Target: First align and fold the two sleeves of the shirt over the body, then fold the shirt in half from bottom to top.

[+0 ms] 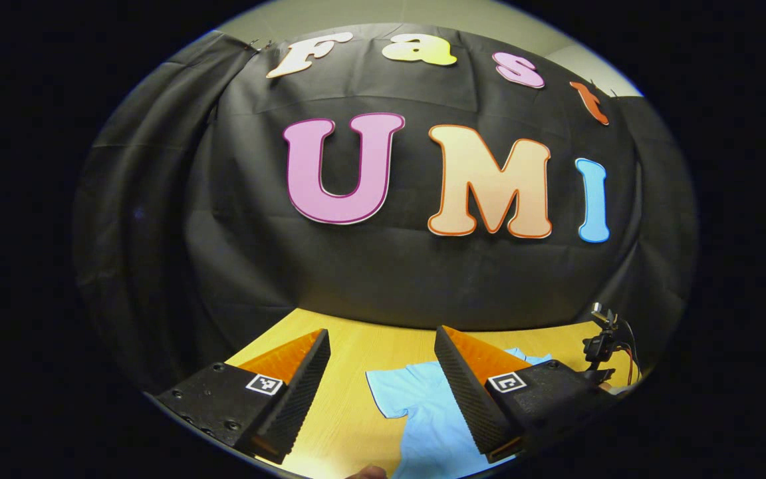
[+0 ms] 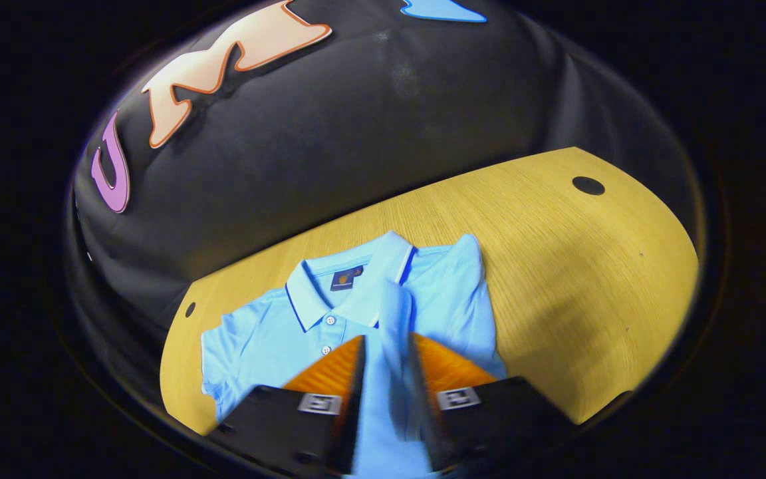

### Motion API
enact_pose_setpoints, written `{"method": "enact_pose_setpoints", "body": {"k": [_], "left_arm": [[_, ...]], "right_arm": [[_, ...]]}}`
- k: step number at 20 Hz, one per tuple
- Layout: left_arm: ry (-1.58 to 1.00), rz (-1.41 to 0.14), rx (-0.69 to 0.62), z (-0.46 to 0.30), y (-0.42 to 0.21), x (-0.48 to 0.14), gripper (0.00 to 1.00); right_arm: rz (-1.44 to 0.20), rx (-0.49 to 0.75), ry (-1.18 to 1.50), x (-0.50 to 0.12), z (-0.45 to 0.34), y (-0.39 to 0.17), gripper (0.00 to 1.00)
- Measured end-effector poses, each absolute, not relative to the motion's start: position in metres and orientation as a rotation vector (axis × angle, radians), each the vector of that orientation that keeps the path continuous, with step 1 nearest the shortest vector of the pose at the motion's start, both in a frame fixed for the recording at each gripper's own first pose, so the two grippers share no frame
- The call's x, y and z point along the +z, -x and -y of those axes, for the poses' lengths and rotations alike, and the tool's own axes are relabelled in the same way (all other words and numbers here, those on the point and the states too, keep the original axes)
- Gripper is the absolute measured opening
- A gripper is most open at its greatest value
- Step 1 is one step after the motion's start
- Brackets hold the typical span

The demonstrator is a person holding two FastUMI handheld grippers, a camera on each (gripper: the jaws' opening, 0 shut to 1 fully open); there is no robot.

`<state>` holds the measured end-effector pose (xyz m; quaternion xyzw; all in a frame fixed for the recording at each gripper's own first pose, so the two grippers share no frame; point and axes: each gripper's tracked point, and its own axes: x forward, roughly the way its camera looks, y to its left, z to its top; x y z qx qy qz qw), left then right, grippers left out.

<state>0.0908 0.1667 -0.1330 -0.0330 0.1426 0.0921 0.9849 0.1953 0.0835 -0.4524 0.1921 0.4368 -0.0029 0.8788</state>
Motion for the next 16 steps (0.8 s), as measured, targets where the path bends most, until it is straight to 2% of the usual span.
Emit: {"method": "enact_pose_setpoints", "body": {"k": [2,6,7,8,9,16], "left_arm": [[0.084,-0.292,0.19,-0.167,-0.098,-0.14,0.97],[0.106,-0.327,0.178,-0.161,-0.118,-0.166,0.95],[0.121,-0.335,0.173,-0.159,-0.123,-0.173,0.95],[0.137,-0.347,0.173,-0.157,-0.128,-0.182,0.95],[0.148,-0.367,0.174,-0.155,-0.134,-0.194,0.95],[0.171,-0.51,0.172,-0.149,-0.167,-0.273,0.95]], "right_arm": [[-0.868,0.03,-0.389,-0.43,-0.084,-0.195,0.93],[-0.794,0.075,-0.291,-0.387,-0.072,-0.185,0.98],[-0.756,0.074,-0.253,-0.373,-0.064,-0.182,0.92],[-0.717,0.071,-0.222,-0.357,-0.055,-0.18,0.92],[-0.683,0.066,-0.201,-0.342,-0.047,-0.174,0.97],[-0.601,-0.016,-0.215,-0.286,0.009,-0.146,0.97]]}}
